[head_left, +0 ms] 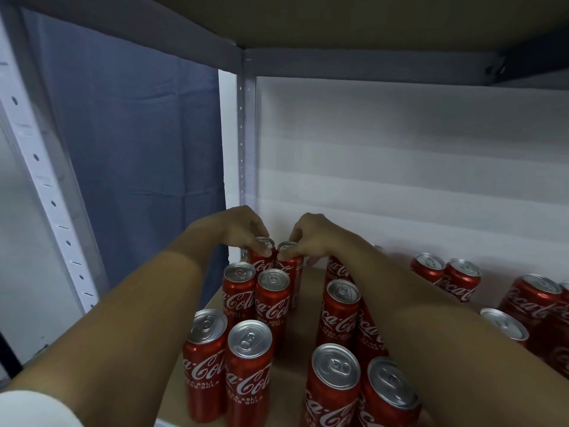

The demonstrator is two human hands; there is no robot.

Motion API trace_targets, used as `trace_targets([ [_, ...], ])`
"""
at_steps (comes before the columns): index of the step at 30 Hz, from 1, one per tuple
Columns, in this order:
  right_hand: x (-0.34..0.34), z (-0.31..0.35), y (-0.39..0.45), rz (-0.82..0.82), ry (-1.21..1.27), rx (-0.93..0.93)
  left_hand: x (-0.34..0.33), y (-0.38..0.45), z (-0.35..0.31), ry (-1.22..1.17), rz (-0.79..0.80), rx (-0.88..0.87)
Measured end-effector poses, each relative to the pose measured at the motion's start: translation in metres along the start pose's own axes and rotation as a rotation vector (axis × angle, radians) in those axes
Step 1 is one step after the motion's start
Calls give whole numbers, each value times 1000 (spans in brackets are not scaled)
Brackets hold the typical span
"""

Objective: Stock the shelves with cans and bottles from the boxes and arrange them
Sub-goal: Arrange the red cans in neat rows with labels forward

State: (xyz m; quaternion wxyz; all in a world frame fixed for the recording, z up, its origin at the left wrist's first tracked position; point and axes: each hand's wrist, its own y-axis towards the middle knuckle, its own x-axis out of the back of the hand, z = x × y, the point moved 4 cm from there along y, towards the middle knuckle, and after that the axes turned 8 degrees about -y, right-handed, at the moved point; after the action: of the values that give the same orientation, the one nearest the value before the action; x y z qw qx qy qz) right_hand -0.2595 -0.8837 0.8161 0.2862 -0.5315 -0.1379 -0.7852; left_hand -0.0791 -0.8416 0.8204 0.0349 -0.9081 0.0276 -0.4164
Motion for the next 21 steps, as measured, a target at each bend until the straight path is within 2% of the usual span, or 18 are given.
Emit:
trace_targets([
  [5,5,1,-4,84,17,47,1,-3,7,-139,109,39],
  [11,3,2,-3,19,24,-39,2,-3,9,1,9,6],
  [17,6,0,-7,78,31,13,4,-2,19,-138,115,-28],
  [21,3,7,-9,14,-35,-13,3,-4,19,-174,77,-7],
])
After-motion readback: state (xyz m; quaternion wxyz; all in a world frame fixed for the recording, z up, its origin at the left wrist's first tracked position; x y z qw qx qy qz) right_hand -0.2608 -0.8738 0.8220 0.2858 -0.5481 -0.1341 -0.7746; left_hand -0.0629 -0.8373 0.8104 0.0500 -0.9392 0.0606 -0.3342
